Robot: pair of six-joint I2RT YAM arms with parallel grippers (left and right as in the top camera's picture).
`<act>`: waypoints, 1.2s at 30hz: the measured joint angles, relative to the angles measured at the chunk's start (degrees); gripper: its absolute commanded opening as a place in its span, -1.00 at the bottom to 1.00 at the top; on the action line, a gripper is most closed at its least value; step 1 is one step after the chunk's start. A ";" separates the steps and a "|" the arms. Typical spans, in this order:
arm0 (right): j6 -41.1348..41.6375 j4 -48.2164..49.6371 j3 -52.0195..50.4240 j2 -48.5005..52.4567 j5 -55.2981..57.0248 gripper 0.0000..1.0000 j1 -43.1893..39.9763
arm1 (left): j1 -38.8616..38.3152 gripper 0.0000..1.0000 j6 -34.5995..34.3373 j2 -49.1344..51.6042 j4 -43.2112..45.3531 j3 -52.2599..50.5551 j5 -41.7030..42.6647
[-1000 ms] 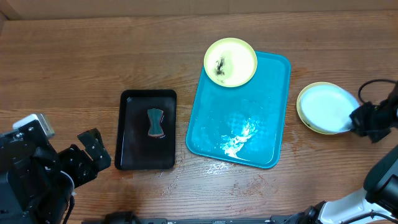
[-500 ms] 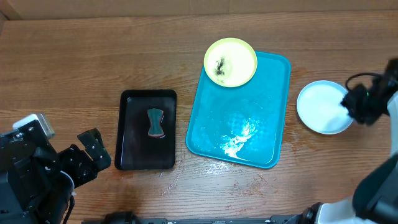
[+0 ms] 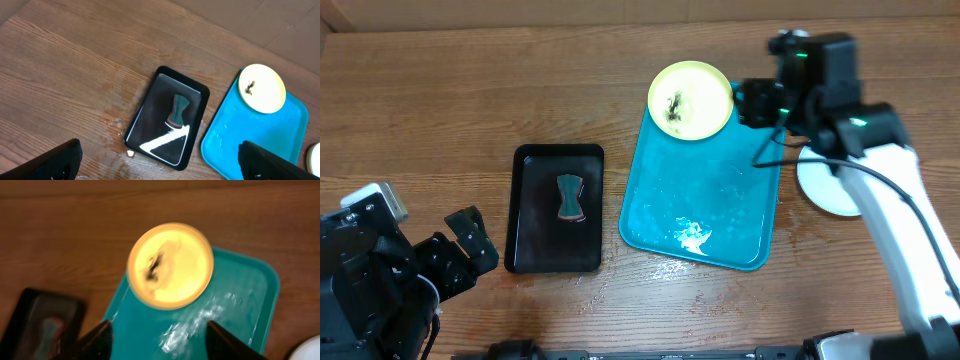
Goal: Clean dirty plates on tray and stack at the side
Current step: 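Grip the remaining yellow plate with the right gripper and slide it down the teal tray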
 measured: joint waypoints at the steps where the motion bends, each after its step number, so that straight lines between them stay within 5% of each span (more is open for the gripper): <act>1: -0.26 1.64 0.00 1.51 1.49 0.26 0.28 | 0.00 0.99 0.00 0.00 0.02 0.00 0.00; 13: -2.29 19.50 0.00 29.59 5.99 0.22 -3.43 | 0.00 1.00 0.00 0.00 0.00 0.00 0.00; 14: -2.38 19.71 0.00 30.82 5.57 0.09 -3.54 | 0.00 0.99 0.00 0.00 0.02 0.00 0.00; 17: -3.10 19.71 -0.02 33.57 4.33 -0.70 -3.52 | 0.00 1.00 0.00 0.00 0.00 0.00 0.02; 18: -2.64 19.78 0.02 33.55 3.96 -0.93 -3.41 | 0.00 1.00 0.00 0.00 0.02 0.00 0.00; 27: -2.27 11.02 0.26 27.82 2.62 -0.93 -3.48 | 0.00 1.00 0.00 0.00 0.00 0.00 0.00; 36: 1.01 -6.64 0.31 3.37 3.06 -0.92 -4.55 | 0.00 0.99 0.00 0.00 0.00 0.00 0.00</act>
